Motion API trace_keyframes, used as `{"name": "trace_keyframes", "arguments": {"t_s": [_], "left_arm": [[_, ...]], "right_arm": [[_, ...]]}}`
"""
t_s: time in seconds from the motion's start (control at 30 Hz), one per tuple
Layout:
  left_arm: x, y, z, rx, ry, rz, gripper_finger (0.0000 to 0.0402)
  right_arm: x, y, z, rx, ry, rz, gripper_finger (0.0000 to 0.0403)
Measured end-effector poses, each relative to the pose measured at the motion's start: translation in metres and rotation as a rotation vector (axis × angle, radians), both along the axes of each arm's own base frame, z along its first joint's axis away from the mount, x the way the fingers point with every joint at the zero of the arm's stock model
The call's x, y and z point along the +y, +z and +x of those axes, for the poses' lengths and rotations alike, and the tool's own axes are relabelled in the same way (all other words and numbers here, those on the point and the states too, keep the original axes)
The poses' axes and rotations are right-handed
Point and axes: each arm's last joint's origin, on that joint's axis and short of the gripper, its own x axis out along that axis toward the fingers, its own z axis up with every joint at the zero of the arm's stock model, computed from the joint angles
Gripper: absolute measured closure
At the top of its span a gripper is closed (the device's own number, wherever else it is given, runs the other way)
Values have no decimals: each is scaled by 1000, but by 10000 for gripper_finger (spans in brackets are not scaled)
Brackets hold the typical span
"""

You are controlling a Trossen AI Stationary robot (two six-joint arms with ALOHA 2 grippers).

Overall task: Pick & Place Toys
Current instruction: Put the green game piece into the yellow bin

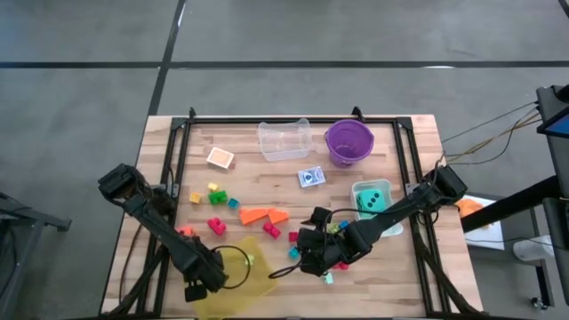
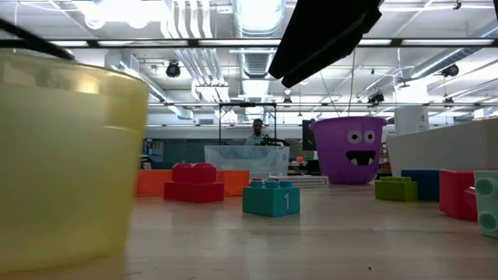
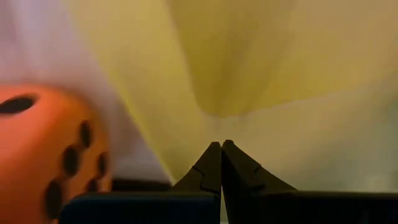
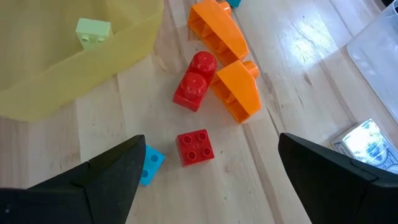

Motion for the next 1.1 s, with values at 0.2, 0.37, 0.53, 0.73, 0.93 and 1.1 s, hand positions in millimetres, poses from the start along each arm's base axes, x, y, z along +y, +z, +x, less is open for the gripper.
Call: {"name": "trace_keyframes", "arguments": {"t_s": [0.2, 0.37, 0.53, 0.73, 0.93, 1.1], "left_arm": [[7, 2, -7, 79, -6, 70, 399], [11, 4, -11, 127, -5, 115, 399], [7, 11, -5, 42, -30, 113, 399], [3, 50, 10, -273, -52, 164, 399], [32, 92, 19, -575, 145, 298, 399], [85, 104, 22, -585, 351, 307, 395]], "right_arm": [[0, 0, 0, 0, 0, 0, 39], [0, 0, 0, -1, 0, 1, 39], [0, 0, 0, -2, 0, 1, 39], [0, 0, 0, -6, 0, 3, 39], [1, 1, 1, -12, 1, 6, 39], [1, 1, 1, -15, -4, 10, 39]]}}
